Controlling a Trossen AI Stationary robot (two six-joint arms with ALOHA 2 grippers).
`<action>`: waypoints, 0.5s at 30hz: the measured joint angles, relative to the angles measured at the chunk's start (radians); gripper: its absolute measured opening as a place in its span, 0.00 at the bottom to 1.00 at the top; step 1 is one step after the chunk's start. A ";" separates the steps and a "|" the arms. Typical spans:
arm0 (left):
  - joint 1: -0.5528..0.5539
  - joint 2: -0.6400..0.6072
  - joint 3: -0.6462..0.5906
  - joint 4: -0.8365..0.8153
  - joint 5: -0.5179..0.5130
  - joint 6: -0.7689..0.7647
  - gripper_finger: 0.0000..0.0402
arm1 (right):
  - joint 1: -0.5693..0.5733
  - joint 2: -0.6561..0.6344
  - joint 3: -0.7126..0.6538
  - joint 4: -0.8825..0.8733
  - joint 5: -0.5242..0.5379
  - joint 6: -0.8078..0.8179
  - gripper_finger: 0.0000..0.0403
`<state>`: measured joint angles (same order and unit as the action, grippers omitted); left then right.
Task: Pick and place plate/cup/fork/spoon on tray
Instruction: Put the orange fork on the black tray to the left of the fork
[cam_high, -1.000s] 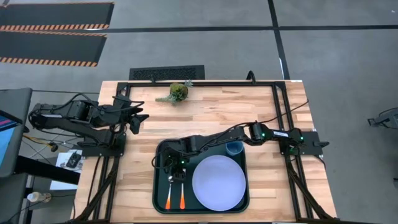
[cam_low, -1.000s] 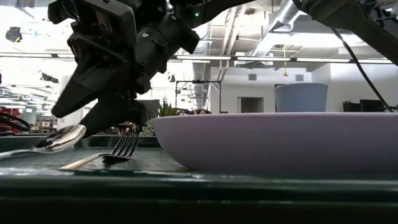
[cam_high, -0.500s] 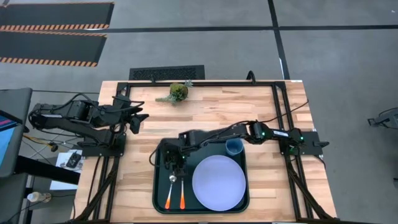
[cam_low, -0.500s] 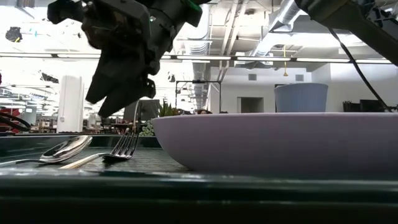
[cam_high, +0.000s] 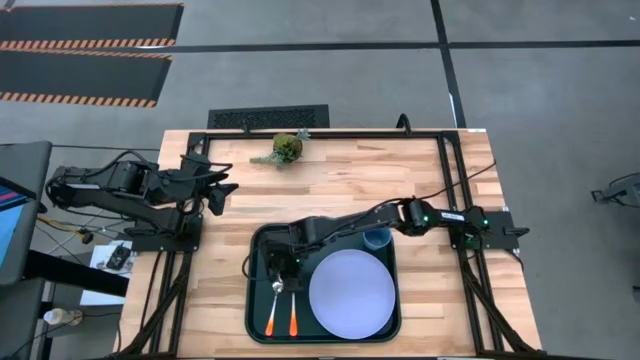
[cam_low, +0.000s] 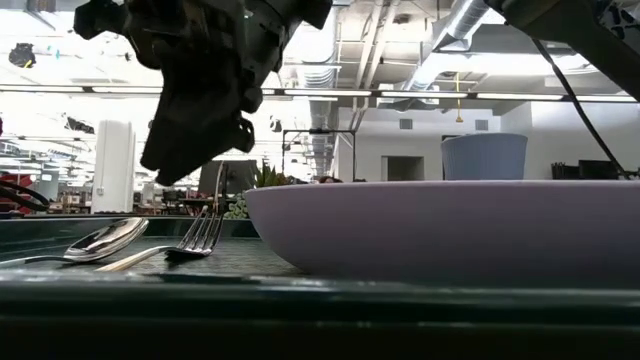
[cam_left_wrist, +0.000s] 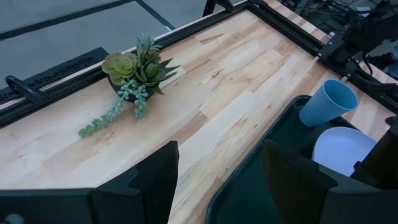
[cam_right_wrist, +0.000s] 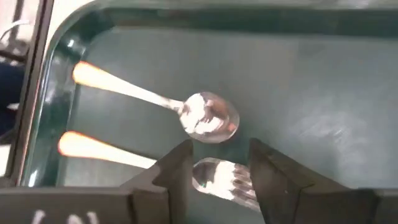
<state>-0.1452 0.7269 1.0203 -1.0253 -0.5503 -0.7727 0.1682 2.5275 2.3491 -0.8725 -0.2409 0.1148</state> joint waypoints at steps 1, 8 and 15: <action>0.000 0.000 0.000 -0.003 0.000 0.000 0.53 | 0.003 -0.001 0.001 0.004 0.016 0.000 0.41; 0.000 0.000 0.000 -0.004 0.000 -0.001 0.53 | 0.002 -0.001 0.000 -0.004 0.031 0.001 0.25; 0.000 0.000 0.000 -0.010 0.000 -0.002 0.53 | 0.002 -0.001 -0.031 0.020 0.034 0.008 0.06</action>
<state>-0.1452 0.7265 1.0203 -1.0351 -0.5503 -0.7742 0.1703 2.5261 2.3181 -0.8529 -0.2070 0.1228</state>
